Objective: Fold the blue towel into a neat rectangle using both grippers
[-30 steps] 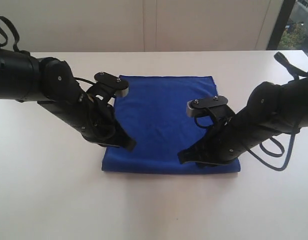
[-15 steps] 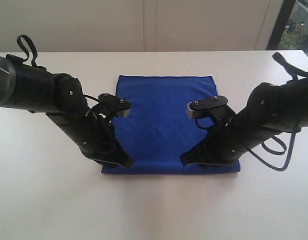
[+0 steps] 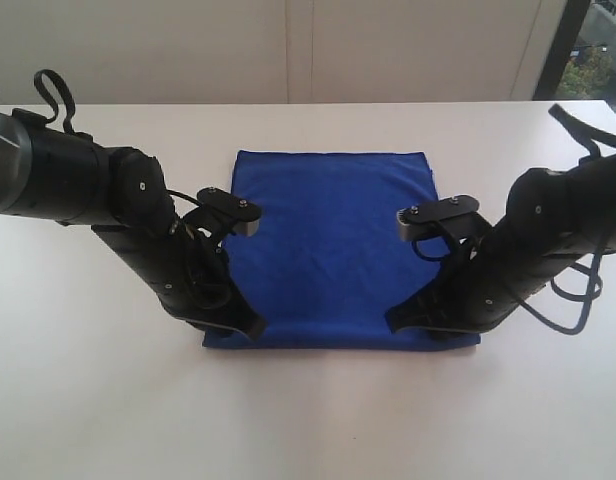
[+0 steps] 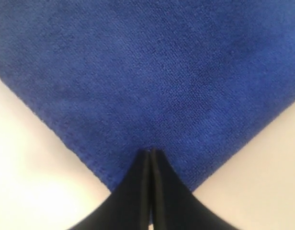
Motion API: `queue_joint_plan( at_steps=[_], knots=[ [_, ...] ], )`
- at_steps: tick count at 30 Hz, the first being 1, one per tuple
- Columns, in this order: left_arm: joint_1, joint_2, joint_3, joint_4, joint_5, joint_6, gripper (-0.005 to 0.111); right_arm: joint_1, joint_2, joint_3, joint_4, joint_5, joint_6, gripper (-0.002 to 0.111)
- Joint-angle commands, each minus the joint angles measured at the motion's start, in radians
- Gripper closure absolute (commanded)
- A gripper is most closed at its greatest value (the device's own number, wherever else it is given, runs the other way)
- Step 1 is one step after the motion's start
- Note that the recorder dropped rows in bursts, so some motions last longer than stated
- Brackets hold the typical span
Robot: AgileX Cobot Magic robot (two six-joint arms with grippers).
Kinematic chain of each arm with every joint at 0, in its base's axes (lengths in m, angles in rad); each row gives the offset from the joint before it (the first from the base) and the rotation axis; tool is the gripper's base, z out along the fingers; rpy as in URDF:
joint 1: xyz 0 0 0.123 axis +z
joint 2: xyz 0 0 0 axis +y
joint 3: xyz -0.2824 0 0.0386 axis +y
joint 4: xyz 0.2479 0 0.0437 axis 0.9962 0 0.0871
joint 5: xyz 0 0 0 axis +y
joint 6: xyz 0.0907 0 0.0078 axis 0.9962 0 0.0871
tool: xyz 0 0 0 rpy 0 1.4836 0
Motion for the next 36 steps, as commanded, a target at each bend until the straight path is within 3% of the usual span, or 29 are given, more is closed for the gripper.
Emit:
queue_joint_plan(
  at_steps=[1, 11, 36],
  knots=[
    [0.004, -0.005, 0.009, -0.006, 0.029, -0.008, 0.107, -0.041, 0.0, 0.003, -0.037, 0.017, 0.04, 0.108],
    [0.004, -0.005, 0.009, -0.006, 0.029, -0.001, 0.107, -0.11, 0.0, 0.003, -0.056, 0.039, 0.043, 0.108],
    [0.004, -0.043, 0.007, 0.046, 0.033, 0.003, 0.107, -0.11, -0.083, 0.003, -0.05, 0.013, 0.044, 0.108]
  ],
)
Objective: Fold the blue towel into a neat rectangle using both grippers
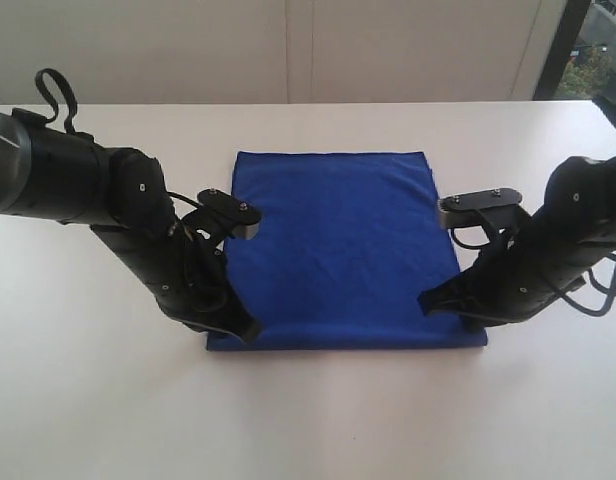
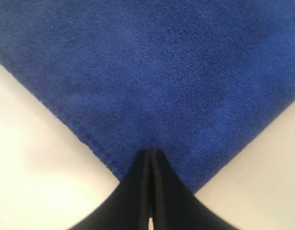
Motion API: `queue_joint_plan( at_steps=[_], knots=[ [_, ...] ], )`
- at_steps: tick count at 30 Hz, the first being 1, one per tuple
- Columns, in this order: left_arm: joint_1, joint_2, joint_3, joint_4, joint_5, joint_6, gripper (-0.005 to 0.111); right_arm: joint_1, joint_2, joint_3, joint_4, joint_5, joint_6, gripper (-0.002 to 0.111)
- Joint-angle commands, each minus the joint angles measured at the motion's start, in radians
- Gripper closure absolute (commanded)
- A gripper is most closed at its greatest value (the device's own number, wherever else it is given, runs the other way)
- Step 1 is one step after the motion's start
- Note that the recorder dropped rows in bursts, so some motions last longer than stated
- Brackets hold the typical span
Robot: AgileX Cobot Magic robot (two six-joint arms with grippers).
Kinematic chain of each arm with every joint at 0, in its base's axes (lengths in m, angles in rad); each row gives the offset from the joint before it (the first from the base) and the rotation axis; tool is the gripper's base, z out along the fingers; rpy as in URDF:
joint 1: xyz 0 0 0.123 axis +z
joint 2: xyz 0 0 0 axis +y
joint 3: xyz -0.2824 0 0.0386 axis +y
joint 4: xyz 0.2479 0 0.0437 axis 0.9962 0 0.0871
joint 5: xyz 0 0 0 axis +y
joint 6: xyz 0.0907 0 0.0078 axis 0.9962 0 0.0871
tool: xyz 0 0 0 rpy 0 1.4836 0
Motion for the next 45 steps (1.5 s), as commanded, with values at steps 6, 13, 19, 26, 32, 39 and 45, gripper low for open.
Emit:
queue_joint_plan(
  at_steps=[6, 13, 19, 26, 32, 39, 45],
  knots=[
    [0.004, -0.164, 0.007, 0.019, 0.02, 0.0, 0.107, -0.004, -0.219, 0.003, 0.001, 0.028, 0.001, 0.108],
    [0.002, -0.245, 0.007, 0.06, 0.126, 0.204, 0.107, 0.039, -0.295, 0.003, 0.001, 0.07, -0.227, 0.108],
    [0.002, -0.21, 0.007, -0.017, 0.205, 0.46, 0.107, 0.113, -0.287, 0.003, 0.0, 0.166, -0.691, 0.108],
    [0.002, -0.142, 0.007, -0.021, 0.185, 0.507, 0.107, 0.113, -0.174, 0.003, -0.114, 0.158, -0.765, 0.082],
    [0.002, -0.106, 0.007, -0.023, 0.194, 0.632, 0.084, 0.113, -0.095, 0.003, -0.151, 0.161, -0.808, 0.07],
    [0.002, -0.103, 0.007, -0.023, 0.169, 0.64, 0.07, 0.113, -0.063, 0.003, -0.202, 0.12, -0.837, 0.069],
    [0.002, -0.103, 0.007, -0.082, 0.171, 0.731, 0.07, 0.113, -0.048, 0.003, -0.226, 0.11, -0.837, 0.069]
  ],
)
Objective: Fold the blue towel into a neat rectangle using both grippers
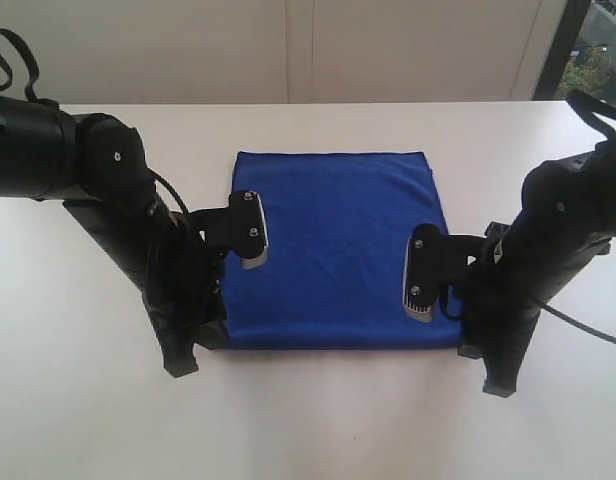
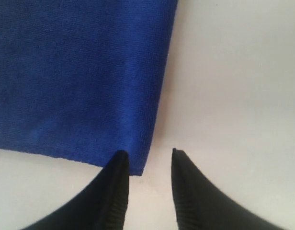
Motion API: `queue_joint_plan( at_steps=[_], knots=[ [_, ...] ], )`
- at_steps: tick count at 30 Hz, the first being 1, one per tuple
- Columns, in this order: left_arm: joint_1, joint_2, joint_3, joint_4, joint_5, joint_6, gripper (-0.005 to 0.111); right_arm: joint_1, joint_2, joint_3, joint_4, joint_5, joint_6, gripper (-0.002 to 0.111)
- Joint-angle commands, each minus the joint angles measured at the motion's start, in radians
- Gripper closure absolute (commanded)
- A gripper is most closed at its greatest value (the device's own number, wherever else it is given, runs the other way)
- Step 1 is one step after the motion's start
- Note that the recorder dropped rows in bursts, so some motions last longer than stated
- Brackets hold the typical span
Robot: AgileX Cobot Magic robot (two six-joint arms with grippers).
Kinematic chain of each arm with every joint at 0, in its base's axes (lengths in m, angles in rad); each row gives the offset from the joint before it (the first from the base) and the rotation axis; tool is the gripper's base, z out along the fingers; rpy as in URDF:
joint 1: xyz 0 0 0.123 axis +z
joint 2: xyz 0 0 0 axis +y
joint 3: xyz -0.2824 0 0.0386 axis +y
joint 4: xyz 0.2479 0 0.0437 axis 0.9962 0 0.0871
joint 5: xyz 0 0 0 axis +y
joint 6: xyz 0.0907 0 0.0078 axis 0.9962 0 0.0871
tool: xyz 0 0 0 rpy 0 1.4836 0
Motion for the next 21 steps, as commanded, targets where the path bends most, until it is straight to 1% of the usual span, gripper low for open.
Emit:
queue_joint_plan(
  at_steps=[1, 7, 16, 21],
  knots=[
    [0.002, -0.002, 0.007, -0.058, 0.015, 0.078, 0.07, 0.004, 0.016, 0.003, -0.027, -0.017, -0.01, 0.069],
    [0.002, 0.0, 0.007, -0.06, 0.015, 0.114, 0.07, 0.004, 0.042, 0.003, -0.042, -0.032, -0.01, 0.069],
    [0.002, 0.099, 0.007, -0.06, -0.023, 0.147, 0.07, 0.004, 0.044, 0.003, -0.053, -0.039, -0.01, 0.069],
    [0.002, 0.114, 0.007, -0.06, -0.029, 0.147, 0.07, 0.004, 0.044, 0.003, -0.053, -0.039, -0.01, 0.069]
  ],
)
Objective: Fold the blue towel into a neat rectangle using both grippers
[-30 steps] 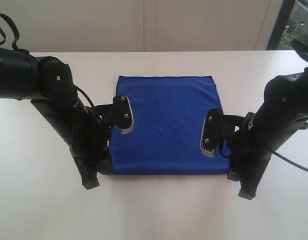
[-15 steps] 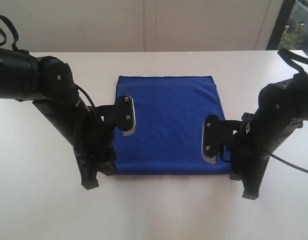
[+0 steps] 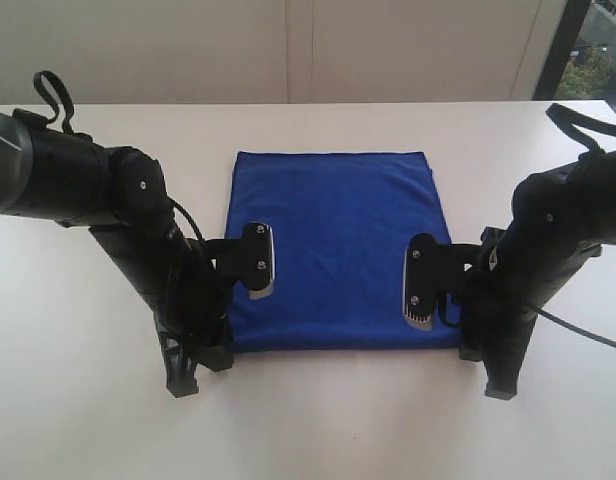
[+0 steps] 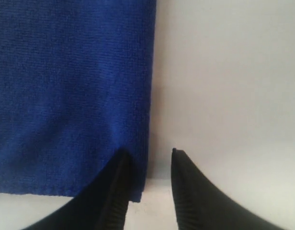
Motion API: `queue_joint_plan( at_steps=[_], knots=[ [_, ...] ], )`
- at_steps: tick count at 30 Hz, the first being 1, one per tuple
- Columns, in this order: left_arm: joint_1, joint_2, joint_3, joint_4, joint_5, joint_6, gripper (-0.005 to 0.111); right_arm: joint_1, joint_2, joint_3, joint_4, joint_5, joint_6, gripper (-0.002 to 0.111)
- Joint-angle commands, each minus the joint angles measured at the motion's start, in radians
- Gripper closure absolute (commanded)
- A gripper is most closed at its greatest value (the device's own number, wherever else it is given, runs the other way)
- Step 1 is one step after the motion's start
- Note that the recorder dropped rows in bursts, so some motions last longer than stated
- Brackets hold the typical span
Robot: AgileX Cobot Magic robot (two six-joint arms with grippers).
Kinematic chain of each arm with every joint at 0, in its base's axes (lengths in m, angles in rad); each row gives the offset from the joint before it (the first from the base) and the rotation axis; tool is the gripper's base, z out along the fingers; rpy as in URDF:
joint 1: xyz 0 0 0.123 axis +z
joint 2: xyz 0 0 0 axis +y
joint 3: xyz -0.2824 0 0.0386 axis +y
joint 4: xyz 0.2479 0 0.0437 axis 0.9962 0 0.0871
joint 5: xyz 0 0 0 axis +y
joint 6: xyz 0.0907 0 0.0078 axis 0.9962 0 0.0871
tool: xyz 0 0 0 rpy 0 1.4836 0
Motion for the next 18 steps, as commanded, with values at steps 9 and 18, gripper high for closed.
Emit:
queue_joint_plan(
  at_steps=[9, 18],
  knots=[
    [0.002, 0.016, 0.007, 0.005, 0.008, 0.003, 0.087, 0.004, 0.002, 0.003, -0.007, 0.005, -0.01, 0.095],
    [0.002, 0.016, 0.007, 0.007, 0.004, 0.003, 0.107, 0.004, 0.002, 0.003, -0.007, 0.007, -0.008, 0.108]
  ],
)
